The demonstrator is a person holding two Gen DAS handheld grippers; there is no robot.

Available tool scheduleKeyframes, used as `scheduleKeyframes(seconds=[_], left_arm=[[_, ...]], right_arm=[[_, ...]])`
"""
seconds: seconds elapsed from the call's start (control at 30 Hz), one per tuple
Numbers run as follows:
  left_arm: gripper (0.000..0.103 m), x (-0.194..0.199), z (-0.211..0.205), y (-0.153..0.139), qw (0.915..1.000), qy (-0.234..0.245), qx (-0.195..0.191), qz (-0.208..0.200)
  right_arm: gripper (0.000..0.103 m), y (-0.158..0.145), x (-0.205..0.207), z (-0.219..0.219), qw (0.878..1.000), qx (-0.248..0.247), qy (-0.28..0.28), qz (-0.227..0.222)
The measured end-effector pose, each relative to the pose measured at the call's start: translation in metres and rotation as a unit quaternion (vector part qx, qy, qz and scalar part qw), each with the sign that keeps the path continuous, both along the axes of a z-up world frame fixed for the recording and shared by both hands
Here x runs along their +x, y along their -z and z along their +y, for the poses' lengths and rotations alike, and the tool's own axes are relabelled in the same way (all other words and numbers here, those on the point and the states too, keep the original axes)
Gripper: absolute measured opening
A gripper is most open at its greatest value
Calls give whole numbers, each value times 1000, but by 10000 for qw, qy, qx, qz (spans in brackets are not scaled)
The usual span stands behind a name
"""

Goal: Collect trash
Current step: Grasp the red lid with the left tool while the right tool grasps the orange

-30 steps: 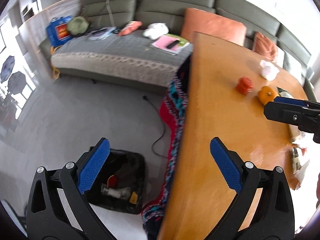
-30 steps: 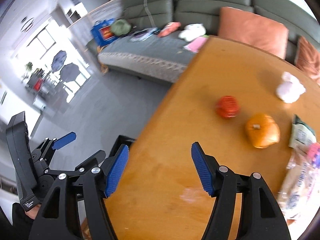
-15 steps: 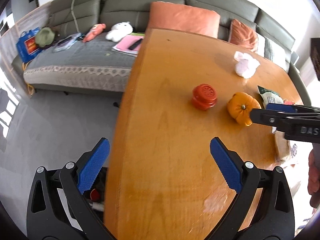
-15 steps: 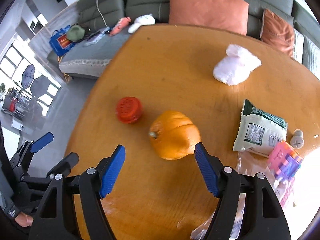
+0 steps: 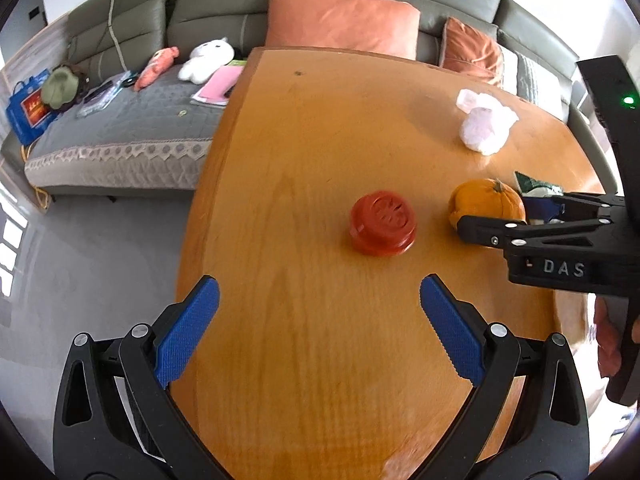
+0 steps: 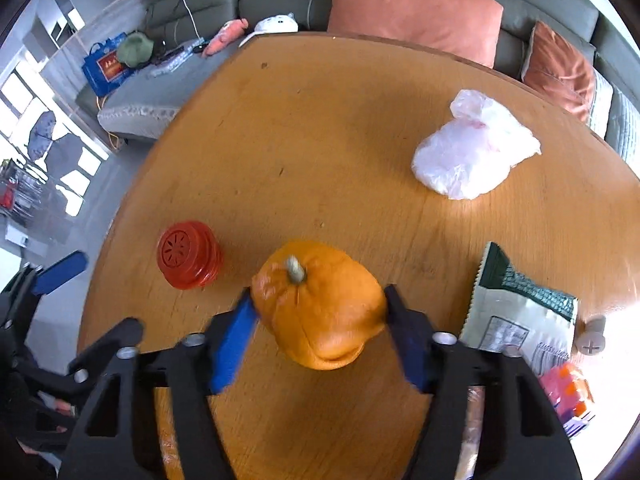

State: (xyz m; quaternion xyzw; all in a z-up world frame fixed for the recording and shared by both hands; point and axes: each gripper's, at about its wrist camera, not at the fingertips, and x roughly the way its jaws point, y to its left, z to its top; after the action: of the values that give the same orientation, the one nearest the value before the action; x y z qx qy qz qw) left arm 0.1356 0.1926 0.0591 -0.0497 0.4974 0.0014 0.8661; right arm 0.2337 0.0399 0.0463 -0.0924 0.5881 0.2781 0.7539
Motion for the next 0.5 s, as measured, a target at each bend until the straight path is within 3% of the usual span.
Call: scheduleKeyframes(seconds=[0.2, 0.37, 0.43, 0.47, 0.5], left_arm=[[97, 26, -19, 5, 9996, 267, -3, -30], [95, 39, -31, 14, 9993, 362, 68, -27], [79, 43, -34, 18, 9990, 437, 131, -17], [58, 45, -35, 20, 9987, 488, 112, 14], [46, 48, -35, 23, 9986, 517, 95, 61]], right_arm=[[59, -23, 1, -19, 9993, 185, 132, -308], [59, -28, 1, -33, 9987, 338, 259, -292], [59, -28, 4, -34, 9986, 352, 301, -268], [59, -27, 4, -37, 9986, 352, 315, -246], [59, -27, 5, -37, 9986, 352, 322, -226]])
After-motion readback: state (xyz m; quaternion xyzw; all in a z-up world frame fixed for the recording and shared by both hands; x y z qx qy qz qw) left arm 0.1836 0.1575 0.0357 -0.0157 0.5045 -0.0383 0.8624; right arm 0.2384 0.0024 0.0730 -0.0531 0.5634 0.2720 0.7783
